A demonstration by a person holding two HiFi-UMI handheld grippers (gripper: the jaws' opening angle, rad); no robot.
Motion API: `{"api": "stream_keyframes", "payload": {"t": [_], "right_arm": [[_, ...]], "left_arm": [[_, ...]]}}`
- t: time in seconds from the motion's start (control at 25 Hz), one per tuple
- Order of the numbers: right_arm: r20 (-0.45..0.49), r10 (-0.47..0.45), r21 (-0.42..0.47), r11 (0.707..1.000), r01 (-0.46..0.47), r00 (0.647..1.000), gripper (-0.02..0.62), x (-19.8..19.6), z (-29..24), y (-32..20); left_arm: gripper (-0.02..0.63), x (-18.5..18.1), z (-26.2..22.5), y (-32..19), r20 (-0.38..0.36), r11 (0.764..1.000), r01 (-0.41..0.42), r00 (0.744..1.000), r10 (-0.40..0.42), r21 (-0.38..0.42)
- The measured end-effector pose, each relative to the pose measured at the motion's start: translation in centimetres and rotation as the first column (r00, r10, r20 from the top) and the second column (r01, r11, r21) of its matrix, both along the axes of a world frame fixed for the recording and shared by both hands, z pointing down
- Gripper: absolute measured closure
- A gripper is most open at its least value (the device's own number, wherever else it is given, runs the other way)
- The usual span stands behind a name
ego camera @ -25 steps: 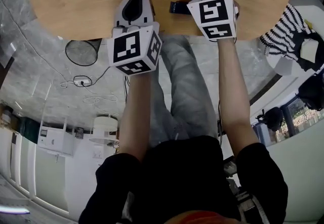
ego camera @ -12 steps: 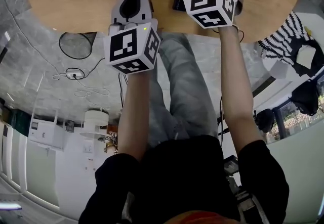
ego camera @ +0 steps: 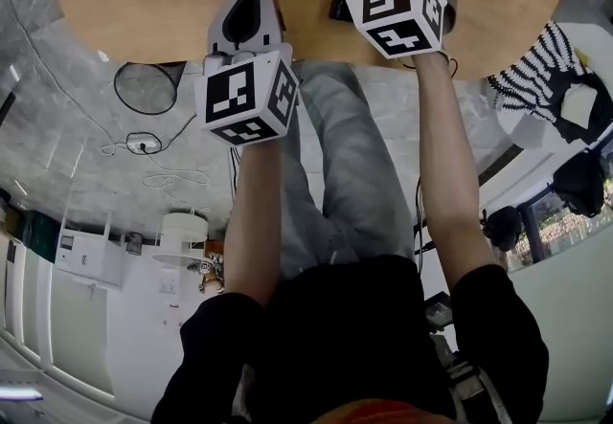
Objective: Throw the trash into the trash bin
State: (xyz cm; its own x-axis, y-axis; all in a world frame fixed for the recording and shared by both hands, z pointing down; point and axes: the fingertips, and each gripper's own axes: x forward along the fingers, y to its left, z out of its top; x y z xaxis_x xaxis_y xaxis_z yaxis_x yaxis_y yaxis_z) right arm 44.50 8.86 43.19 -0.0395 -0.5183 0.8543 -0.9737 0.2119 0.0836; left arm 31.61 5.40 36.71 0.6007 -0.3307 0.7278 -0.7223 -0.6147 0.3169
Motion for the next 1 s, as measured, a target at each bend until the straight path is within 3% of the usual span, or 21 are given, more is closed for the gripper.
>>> {"api": "stream_keyframes", "payload": {"t": [0.28, 0.44, 0.68, 0.84, 1.0], "right_arm": [[0.176, 0.183, 0.048, 0.98, -0.195, 0.967, 0.581, -1.8, -2.8, 2.0], [0.248, 0.216, 0.08, 0.967, -0.242, 0.945, 0.581, -4.0, -4.8, 1.6], [0.36, 0.16, 0.141, 0.964, -0.223, 0.919, 0.583, -10.1, -7.3, -0.8], [0.33, 0.044, 0.157, 0.982, -0.1, 0.943, 0.581, -15.5, -7.6, -2.2], [0.358, -0.039, 0.163, 0.986, -0.021, 0.933, 0.581, -20.7, -7.9, -3.3]], "left_arm": [[0.597, -1.2, -1.1, 0.0, -0.021, 1.0, 0.01, 1.0, -0.01, 0.003], [0.597, -3.8, -1.9, -0.6, -0.031, 0.998, 0.061, 0.998, -0.06, 0.014], [0.597, -10.5, -2.4, -0.8, -0.027, 0.985, 0.169, 0.985, -0.168, 0.021], [0.597, -16.0, -2.6, -0.7, -0.015, 0.968, 0.249, 0.969, -0.248, 0.018], [0.597, -22.2, -2.3, -0.8, 0.005, 0.933, 0.358, 0.933, -0.359, 0.024]]}}
